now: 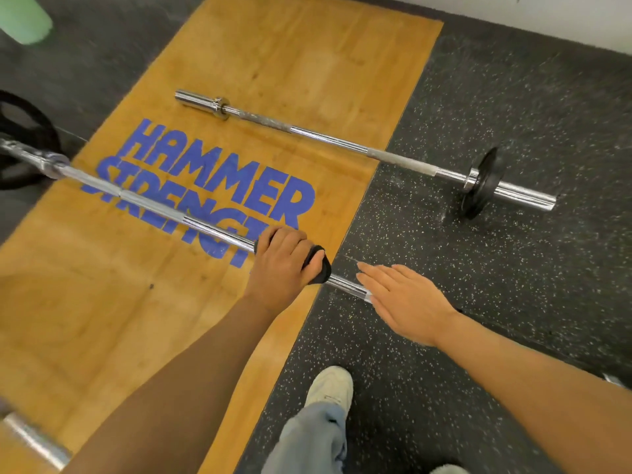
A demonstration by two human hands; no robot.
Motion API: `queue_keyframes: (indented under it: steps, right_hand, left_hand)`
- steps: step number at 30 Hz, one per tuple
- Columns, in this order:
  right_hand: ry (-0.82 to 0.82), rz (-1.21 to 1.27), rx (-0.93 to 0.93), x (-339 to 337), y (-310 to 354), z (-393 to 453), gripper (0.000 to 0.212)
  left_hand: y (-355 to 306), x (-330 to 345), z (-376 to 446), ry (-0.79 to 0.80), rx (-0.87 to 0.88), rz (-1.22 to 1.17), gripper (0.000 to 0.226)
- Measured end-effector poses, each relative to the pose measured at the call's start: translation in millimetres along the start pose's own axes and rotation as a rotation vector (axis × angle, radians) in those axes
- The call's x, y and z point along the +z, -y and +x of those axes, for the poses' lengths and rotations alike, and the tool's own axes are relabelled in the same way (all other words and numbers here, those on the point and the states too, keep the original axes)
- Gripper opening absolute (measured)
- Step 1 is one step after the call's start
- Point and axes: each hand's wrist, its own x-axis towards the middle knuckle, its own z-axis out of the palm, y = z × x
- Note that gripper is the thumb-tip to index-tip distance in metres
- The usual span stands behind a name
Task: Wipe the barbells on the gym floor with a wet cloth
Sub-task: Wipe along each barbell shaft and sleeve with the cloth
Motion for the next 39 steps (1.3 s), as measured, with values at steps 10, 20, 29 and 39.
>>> queue_keyframes:
  steps: [10,20,29,39]
  right_hand:
    - [-0.037,0.052,-0.146,-122,84,47,0.056]
    - [-0.055,-0.025,-0.047,-163,107,120,0.061]
    - [-0.105,-0.015,-0.047,-158,115,159,0.057]
    - [-0.066,-0.032,0.021,-110,132,199,0.061]
  left_hand:
    - [48,-144,16,0.076,-0.062,0.115,0.039]
    - [135,-185,29,0.096,-0.068,0.140,0.054]
    - [154,-176,32,0.127,-0.162,0.121,0.059]
    - [202,-130,11,0.160,-0.199,0.011,0.059]
